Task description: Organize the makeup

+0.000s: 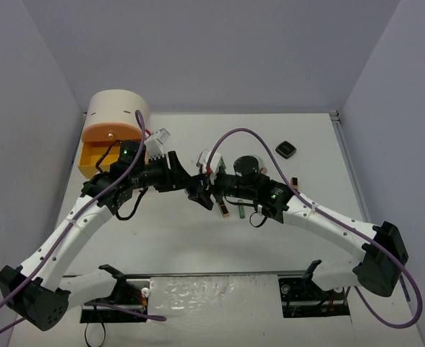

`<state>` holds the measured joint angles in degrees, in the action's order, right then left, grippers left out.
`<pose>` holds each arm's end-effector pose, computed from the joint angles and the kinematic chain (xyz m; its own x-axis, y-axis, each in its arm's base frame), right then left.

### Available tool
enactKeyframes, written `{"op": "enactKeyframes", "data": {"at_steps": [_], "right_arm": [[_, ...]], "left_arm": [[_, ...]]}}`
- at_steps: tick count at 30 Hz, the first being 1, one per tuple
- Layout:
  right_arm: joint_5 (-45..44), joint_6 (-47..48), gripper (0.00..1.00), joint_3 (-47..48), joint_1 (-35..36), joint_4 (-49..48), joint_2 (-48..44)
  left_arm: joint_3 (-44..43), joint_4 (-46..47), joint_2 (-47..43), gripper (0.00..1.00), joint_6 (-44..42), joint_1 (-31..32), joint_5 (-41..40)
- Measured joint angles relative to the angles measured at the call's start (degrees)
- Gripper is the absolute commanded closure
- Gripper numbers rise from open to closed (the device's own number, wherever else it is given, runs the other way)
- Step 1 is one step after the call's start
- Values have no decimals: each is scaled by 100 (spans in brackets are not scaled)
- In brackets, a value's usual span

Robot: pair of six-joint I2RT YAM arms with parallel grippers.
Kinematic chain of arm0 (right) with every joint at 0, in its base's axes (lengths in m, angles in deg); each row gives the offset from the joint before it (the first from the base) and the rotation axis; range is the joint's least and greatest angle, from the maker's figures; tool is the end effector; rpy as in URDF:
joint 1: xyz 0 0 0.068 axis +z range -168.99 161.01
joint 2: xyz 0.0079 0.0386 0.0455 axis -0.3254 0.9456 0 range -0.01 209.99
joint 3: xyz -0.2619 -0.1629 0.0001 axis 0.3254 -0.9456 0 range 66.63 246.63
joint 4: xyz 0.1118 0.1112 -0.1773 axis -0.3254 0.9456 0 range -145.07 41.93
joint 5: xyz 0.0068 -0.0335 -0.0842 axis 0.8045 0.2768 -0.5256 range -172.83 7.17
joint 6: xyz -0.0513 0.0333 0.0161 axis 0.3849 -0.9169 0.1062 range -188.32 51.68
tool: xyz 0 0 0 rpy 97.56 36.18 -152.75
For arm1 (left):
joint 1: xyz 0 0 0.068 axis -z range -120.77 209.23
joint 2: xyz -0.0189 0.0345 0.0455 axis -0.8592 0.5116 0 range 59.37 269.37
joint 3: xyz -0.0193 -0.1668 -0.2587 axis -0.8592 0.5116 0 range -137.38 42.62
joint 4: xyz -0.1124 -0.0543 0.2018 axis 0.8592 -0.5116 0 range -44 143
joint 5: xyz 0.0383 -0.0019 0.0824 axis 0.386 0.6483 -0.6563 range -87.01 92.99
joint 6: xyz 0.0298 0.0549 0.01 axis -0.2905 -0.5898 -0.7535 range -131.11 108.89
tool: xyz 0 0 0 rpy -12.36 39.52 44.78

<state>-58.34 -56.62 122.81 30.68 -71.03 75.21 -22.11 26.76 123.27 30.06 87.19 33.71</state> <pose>0.1711 0.2326 0.3830 0.1611 -0.0955 -0.9823 -0.9487 0.2595 -0.1808 0.1742 -0.1205 0.3970 -0.8190 -0.2060 -0.5355 0.3606 0.5412 -0.7597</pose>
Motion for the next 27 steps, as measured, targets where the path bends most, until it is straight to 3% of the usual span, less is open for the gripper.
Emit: {"op": "enactKeyframes", "data": {"at_steps": [5, 11, 13, 21, 27], "right_arm": [[0, -2, 80, 7, -2, 2, 44], [-11, -5, 15, 7, -2, -9, 48], [-14, -4, 2, 7, -1, -17, 48], [-262, -97, 0, 1, 15, 9, -9], [-758, -187, 0, -266, -75, 145, -575]], "left_arm": [[59, 22, 9, 97, 6, 11, -116], [86, 68, -8, 100, 4, 18, -152], [119, 111, -38, 100, 3, 34, -180], [372, 302, -177, 100, -2, -41, -398], [510, 508, -181, 100, 13, -840, -396]]}}
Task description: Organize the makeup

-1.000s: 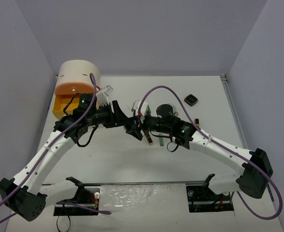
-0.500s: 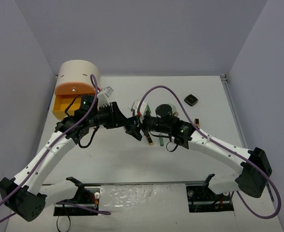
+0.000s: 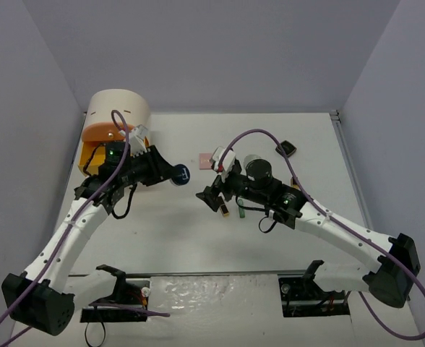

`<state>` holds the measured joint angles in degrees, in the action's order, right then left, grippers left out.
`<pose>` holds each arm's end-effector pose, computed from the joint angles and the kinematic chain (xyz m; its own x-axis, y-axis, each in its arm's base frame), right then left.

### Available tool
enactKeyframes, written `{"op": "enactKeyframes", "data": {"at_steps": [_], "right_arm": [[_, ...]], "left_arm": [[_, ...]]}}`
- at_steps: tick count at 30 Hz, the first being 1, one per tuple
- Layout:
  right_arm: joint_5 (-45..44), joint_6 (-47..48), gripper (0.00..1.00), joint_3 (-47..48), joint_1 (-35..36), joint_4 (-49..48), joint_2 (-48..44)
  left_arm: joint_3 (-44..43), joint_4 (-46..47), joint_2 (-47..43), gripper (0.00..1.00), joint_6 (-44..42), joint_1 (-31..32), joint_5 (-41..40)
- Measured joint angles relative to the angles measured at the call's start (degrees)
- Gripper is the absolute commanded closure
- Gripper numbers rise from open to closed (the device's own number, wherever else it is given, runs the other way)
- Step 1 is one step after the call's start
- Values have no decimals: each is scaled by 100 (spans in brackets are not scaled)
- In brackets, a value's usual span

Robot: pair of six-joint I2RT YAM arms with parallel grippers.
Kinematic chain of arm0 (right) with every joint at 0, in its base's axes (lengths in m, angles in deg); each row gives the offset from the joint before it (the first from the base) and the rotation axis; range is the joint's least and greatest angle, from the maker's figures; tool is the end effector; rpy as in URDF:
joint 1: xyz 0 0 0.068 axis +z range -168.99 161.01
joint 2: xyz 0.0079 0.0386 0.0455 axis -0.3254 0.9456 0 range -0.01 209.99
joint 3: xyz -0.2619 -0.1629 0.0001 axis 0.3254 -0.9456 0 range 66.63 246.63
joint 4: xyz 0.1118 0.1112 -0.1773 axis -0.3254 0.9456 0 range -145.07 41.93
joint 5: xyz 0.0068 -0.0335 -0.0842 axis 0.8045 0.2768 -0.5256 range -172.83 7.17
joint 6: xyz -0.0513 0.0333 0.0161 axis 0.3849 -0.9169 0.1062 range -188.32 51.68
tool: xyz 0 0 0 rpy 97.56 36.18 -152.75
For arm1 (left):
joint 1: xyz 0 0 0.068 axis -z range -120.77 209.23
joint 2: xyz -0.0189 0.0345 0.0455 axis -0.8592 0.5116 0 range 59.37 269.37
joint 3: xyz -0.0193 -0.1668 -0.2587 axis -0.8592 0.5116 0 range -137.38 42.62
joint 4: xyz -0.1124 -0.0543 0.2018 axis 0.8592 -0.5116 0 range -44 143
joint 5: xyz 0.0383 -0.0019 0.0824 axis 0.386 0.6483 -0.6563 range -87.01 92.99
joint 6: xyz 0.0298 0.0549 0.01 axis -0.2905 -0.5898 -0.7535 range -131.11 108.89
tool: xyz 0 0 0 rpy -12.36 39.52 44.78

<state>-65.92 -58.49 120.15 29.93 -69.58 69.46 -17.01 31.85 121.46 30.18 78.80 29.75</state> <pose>0.1616 0.2068 0.3895 0.1396 -0.0886 -0.9862 -0.9017 0.4003 -0.1636 0.1888 -0.0903 0.3827 -0.7375 -0.3632 -0.5694 0.2677 0.6169 -0.7402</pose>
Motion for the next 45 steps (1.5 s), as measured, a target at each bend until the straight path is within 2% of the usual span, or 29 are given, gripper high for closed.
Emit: {"op": "enactKeyframes", "data": {"at_steps": [6, 12, 18, 25, 34, 37, 42, 45], "right_arm": [[-479, -147, 0, -535, -352, 142, -788], [-649, -247, 0, -1010, -628, 237, -1386], [-896, -346, 0, -1237, -770, 317, -1731], [-1176, -404, 0, -1272, -775, 321, -1898], [-1339, -424, 0, -1281, -775, 321, -1920], [-1368, -425, 0, -1281, -775, 321, -1933], [-1392, -425, 0, -1281, -775, 321, -1946], [-1407, -425, 0, -1281, -775, 321, -1946]], "left_arm": [[178, 407, 34, 100, 239, -1677, 50], [176, 1015, 360, 100, 548, -2629, 13], [11, 1220, 1034, 100, 582, -3021, -76], [-217, 1457, 1716, 100, 562, -3189, -100], [-252, 1657, 2207, 90, 565, -3193, -66], [-252, 1768, 2275, 83, 570, -3193, -26], [-253, 1891, 2347, 56, 575, -3193, 28], [-274, 1963, 2382, 47, 592, -3193, 27]]}}
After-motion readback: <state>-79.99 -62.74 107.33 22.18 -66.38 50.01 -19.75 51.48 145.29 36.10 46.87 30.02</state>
